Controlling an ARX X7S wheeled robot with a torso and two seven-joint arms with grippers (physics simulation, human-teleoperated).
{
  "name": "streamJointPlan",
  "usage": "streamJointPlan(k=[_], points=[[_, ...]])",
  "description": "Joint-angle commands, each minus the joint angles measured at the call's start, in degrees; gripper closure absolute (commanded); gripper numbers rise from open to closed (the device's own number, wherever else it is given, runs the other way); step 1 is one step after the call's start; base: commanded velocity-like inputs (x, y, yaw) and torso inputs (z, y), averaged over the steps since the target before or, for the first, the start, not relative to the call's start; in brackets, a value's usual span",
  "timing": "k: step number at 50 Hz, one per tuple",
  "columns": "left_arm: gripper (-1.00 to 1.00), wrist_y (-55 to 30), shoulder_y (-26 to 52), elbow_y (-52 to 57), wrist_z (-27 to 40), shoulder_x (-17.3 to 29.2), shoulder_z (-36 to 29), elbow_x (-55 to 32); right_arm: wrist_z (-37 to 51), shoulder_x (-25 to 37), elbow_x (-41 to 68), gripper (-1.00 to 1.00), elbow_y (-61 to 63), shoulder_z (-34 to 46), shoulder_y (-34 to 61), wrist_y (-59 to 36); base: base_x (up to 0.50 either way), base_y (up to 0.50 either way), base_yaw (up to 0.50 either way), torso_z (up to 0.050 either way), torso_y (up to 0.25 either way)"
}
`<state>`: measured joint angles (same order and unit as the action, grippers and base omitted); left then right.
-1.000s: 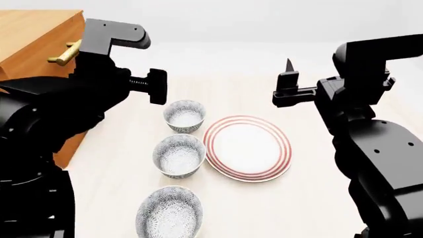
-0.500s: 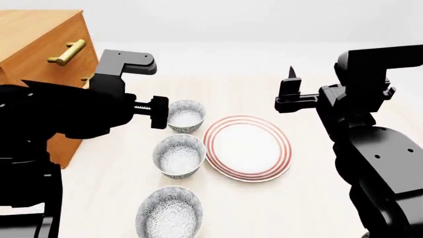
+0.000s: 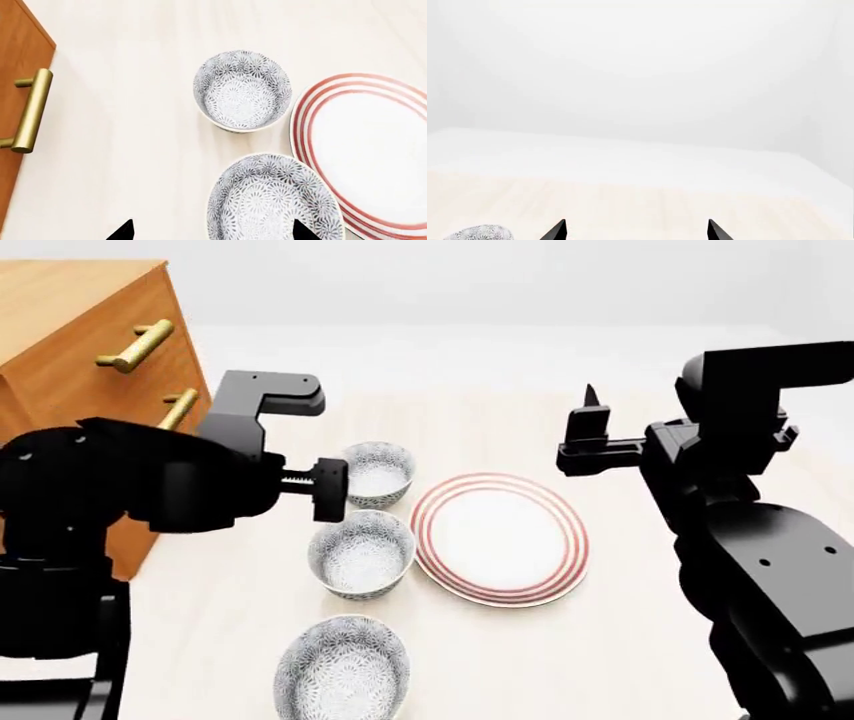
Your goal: Stack the bowl in the middle on the bowl at the back.
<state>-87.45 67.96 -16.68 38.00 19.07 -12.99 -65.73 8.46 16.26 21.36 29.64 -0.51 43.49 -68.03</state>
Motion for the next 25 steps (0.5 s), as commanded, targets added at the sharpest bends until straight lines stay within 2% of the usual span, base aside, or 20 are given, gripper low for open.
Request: streamJointPlan(k=[1, 15, 25], points=[[-1.0, 0.5, -1.0, -1.6, 1.7, -0.1, -0.8, -2.3, 0.2, 0.2, 0.4, -1.0, 0.4, -0.1, -0.2, -0.6, 0.0, 0.0, 0.0, 0.0, 0.0], [-1.0, 0.8, -1.9, -2.1, 4.0, 0.1, -1.1, -4.9, 0.4, 0.3, 0.6, -1.0, 0.2, 0.0, -0.2, -0.6, 0.0, 0.0, 0.0, 0.0, 0.0], [-1.0, 2.0, -1.3, -5.3, 2.7, -0.1, -2.6, -5.0, 0.5, 0.3, 0.7, -1.0, 0.1, 0.2, -0.7, -0.5, 0.0, 0.0, 0.0, 0.0, 0.0]])
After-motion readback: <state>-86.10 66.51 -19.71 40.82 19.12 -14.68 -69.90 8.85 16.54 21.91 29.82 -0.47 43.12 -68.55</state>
